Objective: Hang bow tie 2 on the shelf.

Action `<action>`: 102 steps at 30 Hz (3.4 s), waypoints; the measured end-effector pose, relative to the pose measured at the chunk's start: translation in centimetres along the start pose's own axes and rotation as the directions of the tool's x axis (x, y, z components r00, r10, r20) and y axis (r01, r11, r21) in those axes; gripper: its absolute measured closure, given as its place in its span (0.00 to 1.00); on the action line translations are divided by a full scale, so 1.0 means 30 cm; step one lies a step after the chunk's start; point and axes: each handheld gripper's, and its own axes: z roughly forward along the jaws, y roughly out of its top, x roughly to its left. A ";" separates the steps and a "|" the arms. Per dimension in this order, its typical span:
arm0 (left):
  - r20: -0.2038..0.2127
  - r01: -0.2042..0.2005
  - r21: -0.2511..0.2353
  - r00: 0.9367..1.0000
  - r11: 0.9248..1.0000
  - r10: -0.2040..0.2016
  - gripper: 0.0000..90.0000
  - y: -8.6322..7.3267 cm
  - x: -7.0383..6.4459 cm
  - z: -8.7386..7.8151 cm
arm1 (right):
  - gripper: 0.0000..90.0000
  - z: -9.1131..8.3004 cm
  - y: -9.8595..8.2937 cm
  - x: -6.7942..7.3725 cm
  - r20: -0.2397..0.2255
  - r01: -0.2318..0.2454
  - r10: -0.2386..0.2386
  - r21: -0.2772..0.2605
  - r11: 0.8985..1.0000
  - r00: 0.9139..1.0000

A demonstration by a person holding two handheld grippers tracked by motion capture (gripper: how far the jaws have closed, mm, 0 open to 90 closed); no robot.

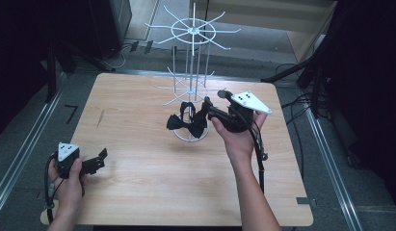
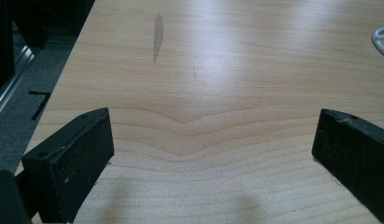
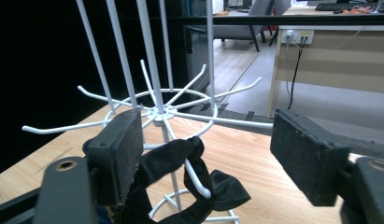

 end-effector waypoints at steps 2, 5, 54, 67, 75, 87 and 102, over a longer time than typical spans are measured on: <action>0.000 0.000 0.000 1.000 1.000 0.000 0.00 0.000 0.000 0.000 | 0.25 -0.009 -0.002 -0.008 0.007 -0.003 0.003 -0.001 1.000 1.000; 0.000 -0.001 0.001 1.000 1.000 0.001 0.00 0.000 0.000 0.000 | 0.23 -0.023 -0.005 -0.019 0.013 -0.003 0.003 -0.007 1.000 1.000; -0.005 -0.007 -0.001 1.000 1.000 0.007 0.00 0.000 -0.003 0.000 | 0.14 -0.184 -0.169 -0.217 0.088 -0.034 0.032 0.025 0.999 0.996; -0.006 -0.007 -0.002 1.000 1.000 0.007 0.00 -0.001 -0.003 0.000 | 0.13 -0.230 -0.270 -0.283 0.121 -0.048 0.040 0.060 0.997 0.992; -0.005 -0.004 -0.003 1.000 1.000 0.004 0.00 -0.001 -0.004 0.000 | 0.13 -0.254 -0.326 -0.306 0.132 -0.059 0.048 0.076 0.995 0.990; -0.006 -0.003 -0.002 1.000 1.000 0.003 0.00 -0.001 -0.004 0.000 | 0.13 -0.280 -0.409 -0.355 0.161 -0.068 0.050 0.108 0.992 0.986; -0.007 -0.005 -0.004 1.000 1.000 0.005 0.00 -0.001 -0.004 0.000 | 0.13 -0.329 -0.486 -0.430 0.196 -0.093 0.066 0.132 0.987 0.978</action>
